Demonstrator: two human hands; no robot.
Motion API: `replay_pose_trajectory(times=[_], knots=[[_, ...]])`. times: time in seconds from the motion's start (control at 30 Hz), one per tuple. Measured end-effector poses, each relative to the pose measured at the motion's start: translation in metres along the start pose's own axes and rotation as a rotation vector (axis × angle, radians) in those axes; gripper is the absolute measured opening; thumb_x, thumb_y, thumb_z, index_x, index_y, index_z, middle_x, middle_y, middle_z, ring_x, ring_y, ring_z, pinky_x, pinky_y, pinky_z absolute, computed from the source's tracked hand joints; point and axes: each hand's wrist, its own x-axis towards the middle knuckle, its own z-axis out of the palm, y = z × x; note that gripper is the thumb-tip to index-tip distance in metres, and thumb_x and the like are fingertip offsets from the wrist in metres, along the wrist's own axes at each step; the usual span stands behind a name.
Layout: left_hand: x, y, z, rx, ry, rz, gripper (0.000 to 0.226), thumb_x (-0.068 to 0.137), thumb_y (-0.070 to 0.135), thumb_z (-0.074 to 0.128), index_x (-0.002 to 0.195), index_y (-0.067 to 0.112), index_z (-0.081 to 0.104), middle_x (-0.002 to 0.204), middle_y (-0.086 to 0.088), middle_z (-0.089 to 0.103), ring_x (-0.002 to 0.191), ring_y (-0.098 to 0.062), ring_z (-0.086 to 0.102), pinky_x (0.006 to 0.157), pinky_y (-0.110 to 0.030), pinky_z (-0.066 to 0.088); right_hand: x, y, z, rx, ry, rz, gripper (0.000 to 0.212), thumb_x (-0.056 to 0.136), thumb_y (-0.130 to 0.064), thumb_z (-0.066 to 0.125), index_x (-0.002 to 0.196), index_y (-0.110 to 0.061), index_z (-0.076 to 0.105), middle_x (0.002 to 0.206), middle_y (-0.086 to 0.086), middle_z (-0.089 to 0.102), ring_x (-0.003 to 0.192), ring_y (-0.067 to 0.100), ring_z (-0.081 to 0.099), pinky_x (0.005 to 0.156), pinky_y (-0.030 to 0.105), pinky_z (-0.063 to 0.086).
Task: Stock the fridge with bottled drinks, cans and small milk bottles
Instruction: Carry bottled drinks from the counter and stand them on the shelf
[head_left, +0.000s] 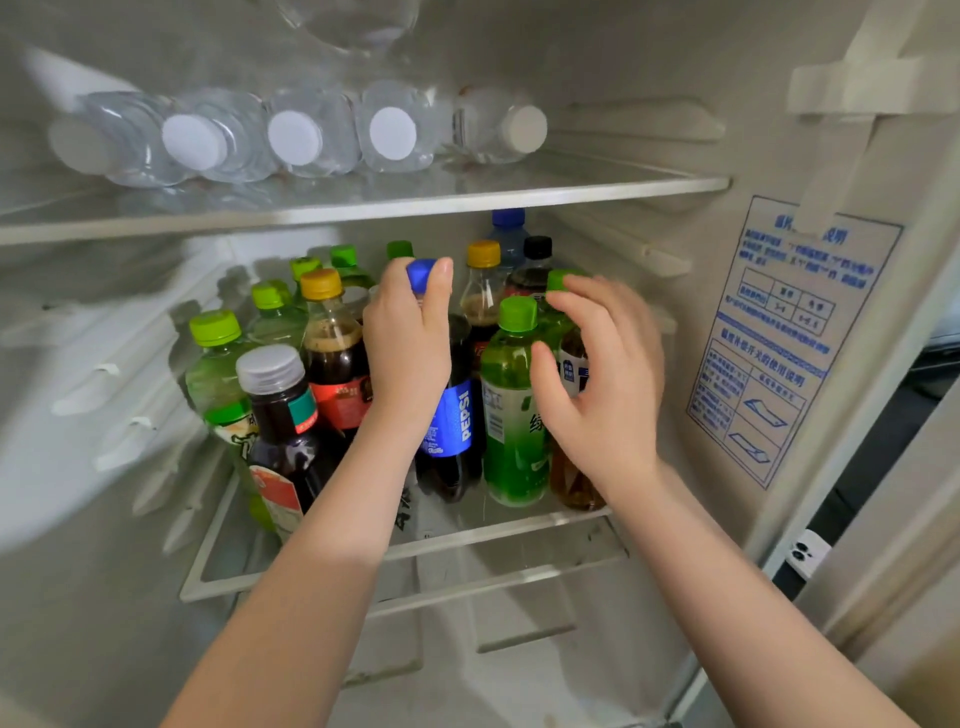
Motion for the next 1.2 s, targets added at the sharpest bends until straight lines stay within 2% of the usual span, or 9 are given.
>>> replay_pose_trajectory(times=[0.1,0.23,0.4,0.57,0.67,0.8,0.9,1.13,1.2], knots=[[0.002,-0.001,0.0,0.011,-0.017,0.002,0.031,0.098,0.035,0.045,0.098,0.006,0.057,0.089,-0.007,0.066,0.085,-0.018,0.058,0.072,-0.021,0.037,0.024,-0.008,0.0,-0.007,-0.079,-0.003,0.024,0.082,-0.014,0.06,0.104,-0.008,0.069,0.112,0.004,0.066,0.107,0.022,0.058,0.095,0.025,0.039],[0.014,0.0,-0.015,0.099,-0.206,0.007,0.024,0.097,0.038,0.044,0.102,0.015,0.05,0.077,0.011,0.052,0.068,0.01,0.05,0.058,-0.002,0.033,0.055,-0.012,0.005,-0.07,-0.264,0.002,0.023,0.085,-0.018,0.057,0.105,-0.014,0.067,0.107,0.002,0.066,0.101,0.024,0.057,0.085,0.028,0.039],[0.032,0.011,-0.034,0.295,-0.523,-0.028,0.047,0.087,0.042,0.058,0.128,0.028,0.041,0.104,0.004,0.051,0.079,-0.009,0.052,0.058,-0.02,0.031,0.093,-0.006,0.029,-0.171,-0.549,0.036,0.034,0.09,-0.027,0.05,0.124,-0.023,0.057,0.124,0.0,0.059,0.113,0.022,0.052,0.084,0.028,0.041],[0.042,0.02,-0.051,0.432,-0.836,-0.06,0.092,0.068,0.027,0.08,0.139,0.031,0.022,0.13,-0.005,0.047,0.111,-0.022,0.054,0.092,-0.039,0.048,0.114,0.007,0.049,-0.151,-0.789,0.129,0.039,0.094,-0.03,0.048,0.133,-0.028,0.05,0.134,0.001,0.054,0.116,0.02,0.052,0.081,0.023,0.036],[0.045,0.023,-0.051,0.494,-0.851,-0.029,0.088,0.063,0.022,0.084,0.13,0.03,0.027,0.123,-0.007,0.049,0.107,-0.027,0.057,0.088,-0.045,0.051,0.114,0.011,0.054,-0.099,-0.805,0.176,0.036,0.093,-0.028,0.051,0.129,-0.027,0.052,0.126,0.004,0.058,0.108,0.021,0.055,0.078,0.024,0.038],[0.049,0.023,-0.045,0.498,-0.814,-0.059,0.077,0.063,0.02,0.084,0.121,0.024,0.033,0.114,-0.006,0.051,0.1,-0.025,0.057,0.084,-0.042,0.051,0.106,0.016,0.052,-0.091,-0.765,0.146,0.032,0.094,-0.026,0.049,0.125,-0.022,0.052,0.117,0.009,0.061,0.098,0.024,0.056,0.074,0.026,0.039],[0.056,0.023,-0.035,0.564,-0.769,-0.073,0.075,0.064,0.018,0.084,0.12,0.015,0.034,0.101,-0.006,0.049,0.082,-0.023,0.051,0.06,-0.032,0.043,0.106,0.018,0.049,-0.128,-0.743,0.138,0.031,0.094,-0.027,0.048,0.125,-0.021,0.052,0.116,0.011,0.061,0.098,0.027,0.056,0.071,0.026,0.035],[0.079,0.015,0.002,0.62,-0.66,-0.161,0.076,0.064,0.016,0.085,0.124,0.003,0.04,0.126,-0.017,0.048,0.107,-0.031,0.052,0.071,-0.032,0.041,0.102,0.019,0.044,-0.093,-0.744,0.156,0.032,0.095,-0.027,0.047,0.127,-0.023,0.049,0.116,0.007,0.059,0.091,0.018,0.051,0.071,0.027,0.038],[0.086,0.013,0.013,0.611,-0.654,-0.165,0.072,0.061,0.017,0.086,0.119,0.004,0.047,0.118,-0.015,0.052,0.098,-0.029,0.055,0.065,-0.03,0.042,0.102,0.02,0.043,-0.081,-0.736,0.168,0.031,0.095,-0.026,0.048,0.126,-0.023,0.05,0.115,0.006,0.059,0.09,0.017,0.05,0.071,0.027,0.039]])
